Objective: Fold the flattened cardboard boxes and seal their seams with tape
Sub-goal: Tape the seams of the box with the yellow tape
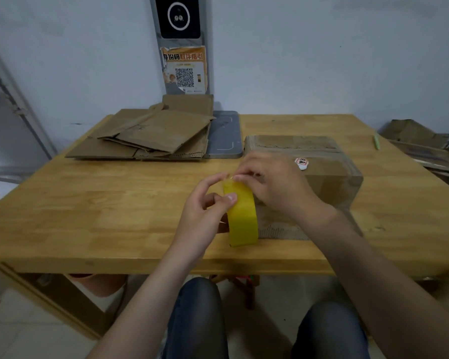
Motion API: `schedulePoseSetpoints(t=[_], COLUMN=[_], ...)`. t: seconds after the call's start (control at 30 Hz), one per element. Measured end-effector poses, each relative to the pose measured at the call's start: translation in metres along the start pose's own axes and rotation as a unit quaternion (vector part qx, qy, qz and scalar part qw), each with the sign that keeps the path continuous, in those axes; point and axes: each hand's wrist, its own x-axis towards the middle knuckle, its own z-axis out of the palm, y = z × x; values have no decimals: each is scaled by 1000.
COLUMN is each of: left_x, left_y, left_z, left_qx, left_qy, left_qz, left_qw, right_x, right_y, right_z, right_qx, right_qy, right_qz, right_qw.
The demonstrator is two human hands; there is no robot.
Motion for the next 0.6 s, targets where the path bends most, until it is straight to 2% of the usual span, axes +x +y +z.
schedulePoseSetpoints(t=[0.07,0.23,0.43,0.6], left_x=[1,2,3,3], left_y=[-2,-1,-2,1], left_z=[4,6,10,15], left_qx=[-26,-32,-95,-87], left_qy=[1,8,56,97], left_qz=[-27,-23,-60,-89], left_qw=[999,999,992,987], right_x=[-5,-12,-16,-21], right_y=[0,-1,3,4], right_z=[1,2,-1,1], right_qx=[-48,-13,30,26], right_qy=[28,81,40,-5], right_qz=[-43,-61,-64,-80], right_qw=[997,995,997,996])
